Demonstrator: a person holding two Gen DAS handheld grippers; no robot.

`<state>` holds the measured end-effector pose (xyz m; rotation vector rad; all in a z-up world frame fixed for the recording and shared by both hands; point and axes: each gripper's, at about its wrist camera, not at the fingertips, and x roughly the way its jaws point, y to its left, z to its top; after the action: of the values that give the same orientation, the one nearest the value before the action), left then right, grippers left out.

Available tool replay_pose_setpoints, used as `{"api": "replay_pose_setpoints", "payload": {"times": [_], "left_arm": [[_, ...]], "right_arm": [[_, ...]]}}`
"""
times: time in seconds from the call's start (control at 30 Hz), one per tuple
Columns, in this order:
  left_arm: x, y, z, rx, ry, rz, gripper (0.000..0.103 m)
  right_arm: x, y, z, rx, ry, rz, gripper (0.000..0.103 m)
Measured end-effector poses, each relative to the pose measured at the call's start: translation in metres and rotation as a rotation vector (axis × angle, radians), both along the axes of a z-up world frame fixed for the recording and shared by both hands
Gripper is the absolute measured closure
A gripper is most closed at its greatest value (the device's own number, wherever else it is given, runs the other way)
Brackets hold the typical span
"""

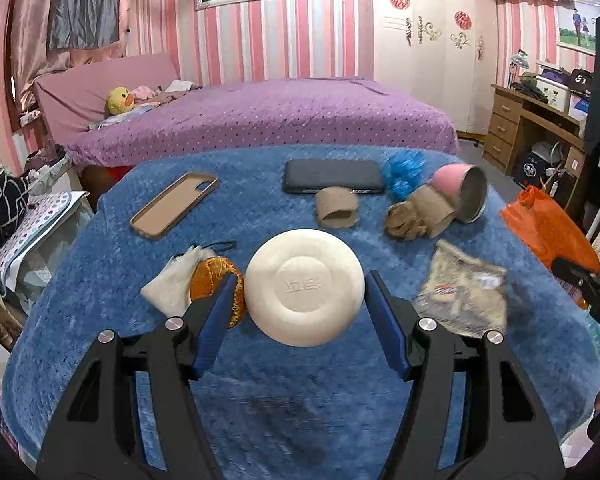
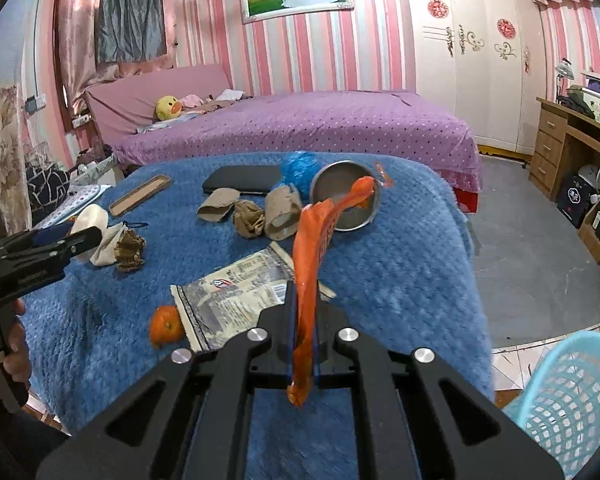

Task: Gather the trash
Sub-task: 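Grasp the orange plastic bag with the right gripper and lift it, then carry the orange bag and soap to the blue basket and release both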

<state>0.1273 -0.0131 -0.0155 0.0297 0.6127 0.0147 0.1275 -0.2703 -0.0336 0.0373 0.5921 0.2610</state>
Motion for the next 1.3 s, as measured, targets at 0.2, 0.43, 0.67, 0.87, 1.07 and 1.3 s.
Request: {"api": "replay_pose_setpoints", "payload": {"times": [0.2,0.43,0.67,0.87,1.07,1.3], "left_arm": [[-0.014,-0.049,0.014,0.012,-0.053,-0.064,0.04],[-0.021,-0.127,0.01,-0.03,-0.056,-0.172,0.04],[-0.027,-0.219,-0.015,-0.063,0.005,-0.305,0.04],[-0.043,-0.305,-0.036,-0.051,0.041,-0.429,0.04],[-0.057,-0.361,-0.045,-0.051,0.072,-0.504,0.04],[-0.054,-0.385,-0.053,-0.064,0.112,-0.546,0.034]], "right_arm": [[-0.024,-0.047,0.012,0.002,-0.014,-0.036,0.097],[-0.063,-0.114,0.017,-0.055,-0.017,-0.121,0.097],[-0.099,-0.201,0.003,-0.105,0.027,-0.267,0.097],[-0.115,-0.251,-0.015,-0.116,0.064,-0.346,0.097],[-0.122,-0.285,-0.027,-0.082,0.086,-0.398,0.097],[-0.126,-0.284,-0.034,-0.069,0.085,-0.404,0.097]]}}
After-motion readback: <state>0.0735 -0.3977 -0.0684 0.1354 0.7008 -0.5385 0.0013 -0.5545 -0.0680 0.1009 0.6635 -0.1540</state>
